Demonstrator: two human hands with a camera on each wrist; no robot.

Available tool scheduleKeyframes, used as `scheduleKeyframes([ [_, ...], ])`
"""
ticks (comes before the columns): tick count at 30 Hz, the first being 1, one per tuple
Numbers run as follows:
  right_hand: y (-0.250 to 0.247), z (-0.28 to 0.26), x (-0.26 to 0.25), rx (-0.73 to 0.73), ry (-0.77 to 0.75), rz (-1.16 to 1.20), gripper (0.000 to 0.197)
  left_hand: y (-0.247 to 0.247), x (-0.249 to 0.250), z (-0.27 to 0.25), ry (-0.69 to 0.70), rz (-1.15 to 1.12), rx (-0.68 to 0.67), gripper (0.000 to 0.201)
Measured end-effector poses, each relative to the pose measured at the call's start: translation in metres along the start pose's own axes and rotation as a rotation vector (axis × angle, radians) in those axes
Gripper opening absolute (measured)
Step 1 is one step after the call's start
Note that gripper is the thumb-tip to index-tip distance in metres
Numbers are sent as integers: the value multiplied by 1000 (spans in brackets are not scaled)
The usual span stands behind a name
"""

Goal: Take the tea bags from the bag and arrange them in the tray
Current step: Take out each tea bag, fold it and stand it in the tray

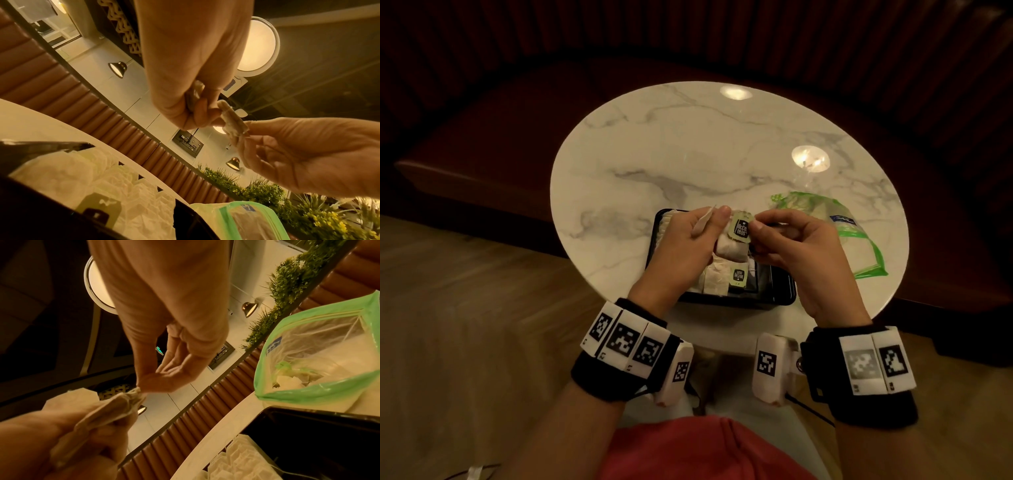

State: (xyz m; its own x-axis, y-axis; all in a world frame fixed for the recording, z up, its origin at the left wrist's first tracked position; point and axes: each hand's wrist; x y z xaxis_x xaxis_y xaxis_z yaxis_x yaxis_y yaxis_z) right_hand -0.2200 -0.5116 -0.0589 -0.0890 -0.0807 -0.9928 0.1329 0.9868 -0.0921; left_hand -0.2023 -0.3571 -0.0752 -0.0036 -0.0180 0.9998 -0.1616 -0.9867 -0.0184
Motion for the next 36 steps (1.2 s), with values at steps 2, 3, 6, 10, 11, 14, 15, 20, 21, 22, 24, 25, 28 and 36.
scheduleKeyframes([
  [2,1,0,2,14,-16,-47,13,1,1,0,1,7,-24,40],
  [3,2,-1,3,15,-22,-65,16,1,0,0,-6,12,-34,41],
  [6,3,-2,4,0,-37,-86,18,2,-1,0,-36,-11,-44,39],
  [10,2,-2,2,-6,-67,-28,19,0,1,-1,-27,-47,-65,35],
  [11,2,-2,2,-9,-74,-6,20,0,1,-2,0,-31,-72,32],
  [14,0,-2,1,-33,-74,59,20,-2,0,-2,97,11,-68,29],
  [15,-1,-1,0,-43,-75,65,18,-2,-1,-2,119,26,-66,30],
  [20,-4,0,1,-34,-94,-35,14,-4,0,-1,167,89,-128,32],
  [21,-4,0,1,-29,-101,-66,14,-5,-2,-1,182,102,-145,34],
  [22,-4,0,1,-29,-108,-92,14,-4,-2,-1,194,114,-163,34],
  [24,-4,0,1,-43,-119,-129,16,-3,-1,-2,201,119,-203,28],
  [25,-4,0,2,-48,-126,-147,17,-1,1,-3,194,108,-219,25],
  [28,-4,-1,1,-20,-158,-188,17,1,2,-4,133,81,-236,24],
  [36,-4,-2,-1,25,-210,-162,16,-2,-4,-3,75,27,-261,16],
])
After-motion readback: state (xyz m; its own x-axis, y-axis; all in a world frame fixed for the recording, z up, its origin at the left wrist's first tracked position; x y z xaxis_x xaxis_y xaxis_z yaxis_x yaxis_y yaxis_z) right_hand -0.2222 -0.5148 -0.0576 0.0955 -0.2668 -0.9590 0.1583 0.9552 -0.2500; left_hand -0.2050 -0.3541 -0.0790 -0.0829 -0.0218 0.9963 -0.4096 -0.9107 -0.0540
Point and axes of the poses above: each hand's wrist, its own z-axis towards the middle knuckle, its own y-axis out of the palm, x = y × z, and after that the axes turned 4 degrees about -z, right-handed
